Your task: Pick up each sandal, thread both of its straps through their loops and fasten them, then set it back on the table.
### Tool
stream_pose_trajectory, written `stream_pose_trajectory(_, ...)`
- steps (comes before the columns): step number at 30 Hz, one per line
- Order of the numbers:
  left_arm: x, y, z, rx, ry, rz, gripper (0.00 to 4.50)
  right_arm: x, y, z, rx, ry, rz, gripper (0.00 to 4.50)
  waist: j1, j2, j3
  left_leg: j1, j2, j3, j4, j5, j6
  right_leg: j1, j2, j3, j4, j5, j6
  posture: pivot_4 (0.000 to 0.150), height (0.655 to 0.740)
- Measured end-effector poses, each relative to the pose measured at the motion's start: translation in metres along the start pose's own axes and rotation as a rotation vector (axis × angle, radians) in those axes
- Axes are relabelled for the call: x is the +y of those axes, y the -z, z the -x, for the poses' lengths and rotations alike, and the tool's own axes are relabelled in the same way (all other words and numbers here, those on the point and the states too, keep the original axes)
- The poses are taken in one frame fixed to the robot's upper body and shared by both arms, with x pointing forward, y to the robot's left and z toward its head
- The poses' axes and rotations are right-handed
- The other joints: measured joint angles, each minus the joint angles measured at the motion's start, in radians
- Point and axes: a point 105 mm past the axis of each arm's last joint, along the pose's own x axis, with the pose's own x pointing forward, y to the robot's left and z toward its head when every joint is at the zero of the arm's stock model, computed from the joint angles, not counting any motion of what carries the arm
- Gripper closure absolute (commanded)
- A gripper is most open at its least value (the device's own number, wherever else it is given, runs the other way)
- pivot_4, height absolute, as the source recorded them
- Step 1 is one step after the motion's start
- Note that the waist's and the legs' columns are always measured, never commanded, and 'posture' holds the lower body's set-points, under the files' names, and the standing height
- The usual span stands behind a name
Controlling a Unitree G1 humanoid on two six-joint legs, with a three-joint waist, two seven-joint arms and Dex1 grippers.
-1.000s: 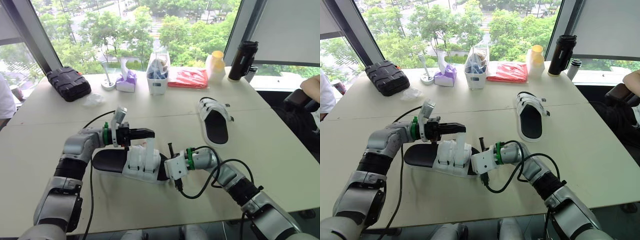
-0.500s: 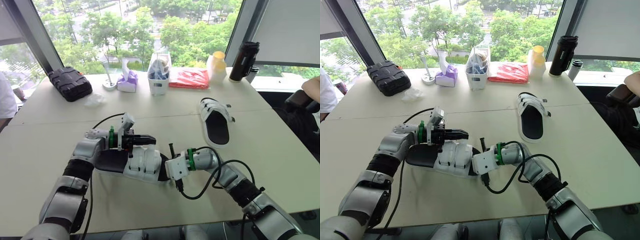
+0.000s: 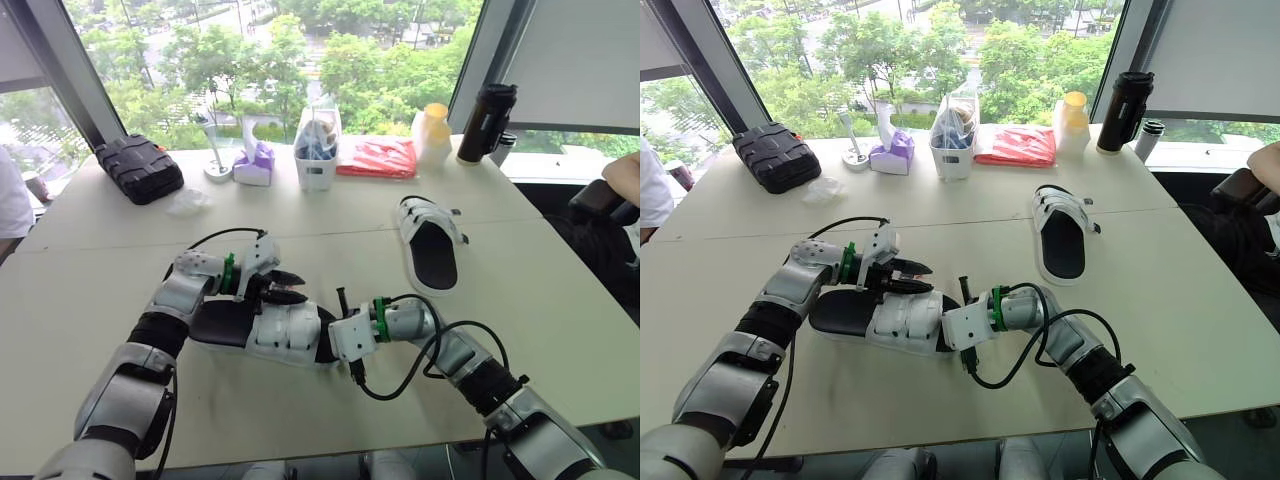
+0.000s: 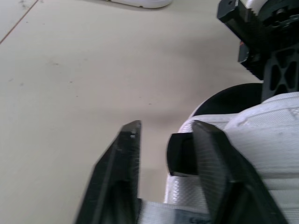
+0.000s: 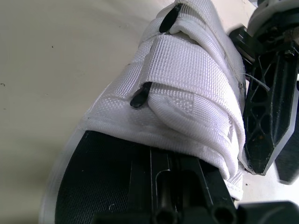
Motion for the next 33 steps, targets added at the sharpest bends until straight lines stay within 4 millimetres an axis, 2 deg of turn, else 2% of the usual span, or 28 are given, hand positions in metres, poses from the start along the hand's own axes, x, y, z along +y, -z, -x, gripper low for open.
stream_pose_trajectory(1, 0.002, 0.000, 0.001, 0.009, -0.013, -0.024, 0.72, 0.000, 0.000, 0.000, -0.002, 0.000, 0.001, 4.50, 0.000, 0.000, 0.000, 0.000, 0.000, 0.000, 0.000, 0.000, 0.000, 0.000, 0.000, 0.000, 0.000, 0.000, 0.000, 0.150, 0.7400)
stream_pose_trajectory(4, 0.005, -0.002, 0.001, 0.024, -0.027, -0.070, 0.72, 0.000, -0.001, -0.001, -0.003, -0.002, 0.002, 4.50, 0.000, 0.000, 0.000, 0.000, 0.000, 0.000, 0.000, 0.000, 0.001, 0.000, 0.000, 0.000, 0.000, 0.000, 0.000, 0.150, 0.7400)
stream_pose_trajectory(9, 0.013, 0.000, 0.001, 0.004, -0.098, -0.042, 0.72, -0.001, 0.001, 0.000, 0.003, 0.000, -0.002, 4.50, 0.000, 0.000, -0.001, 0.001, 0.000, 0.000, 0.000, 0.000, 0.001, 0.000, 0.000, 0.000, 0.001, 0.000, 0.001, 0.150, 0.7400)
stream_pose_trajectory(14, 0.018, 0.013, 0.028, -0.029, -0.175, 0.077, 0.72, -0.001, -0.002, -0.002, -0.008, -0.004, 0.006, 4.50, -0.006, 0.001, 0.000, -0.001, 0.000, 0.000, 0.000, 0.000, 0.001, -0.002, 0.000, 0.000, 0.001, 0.000, 0.000, 0.150, 0.7400)
stream_pose_trajectory(22, -0.005, 0.014, 0.087, -0.153, -0.220, 0.296, 0.72, -0.002, -0.002, 0.002, -0.004, 0.003, 0.020, 4.50, -0.001, 0.001, 0.002, -0.002, 0.001, 0.000, 0.000, -0.001, 0.001, -0.003, 0.000, 0.000, 0.001, 0.000, 0.000, 0.150, 0.7400)
stream_pose_trajectory(26, -0.021, 0.003, 0.093, -0.217, -0.188, 0.376, 0.72, -0.002, -0.003, 0.004, -0.001, 0.009, 0.024, 4.50, 0.003, 0.000, 0.003, -0.002, 0.001, 0.000, 0.000, -0.001, 0.001, -0.003, -0.001, 0.000, 0.001, 0.000, 0.000, 0.150, 0.7400)
stream_pose_trajectory(29, -0.042, -0.001, 0.109, -0.278, -0.147, 0.607, 0.72, 0.000, -0.005, 0.011, 0.008, 0.007, 0.043, 4.50, -0.004, 0.001, 0.004, -0.005, 0.001, 0.000, 0.000, -0.001, 0.002, -0.006, -0.001, 0.000, 0.001, -0.001, 0.001, 0.150, 0.7400)
stream_pose_trajectory(33, -0.053, 0.003, 0.117, -0.309, -0.143, 0.795, 0.72, 0.000, -0.005, 0.016, 0.021, 0.000, 0.060, 4.50, 0.002, 0.001, 0.004, -0.006, 0.001, 0.000, 0.000, -0.001, 0.002, -0.007, -0.002, 0.000, 0.001, -0.001, 0.001, 0.150, 0.7400)
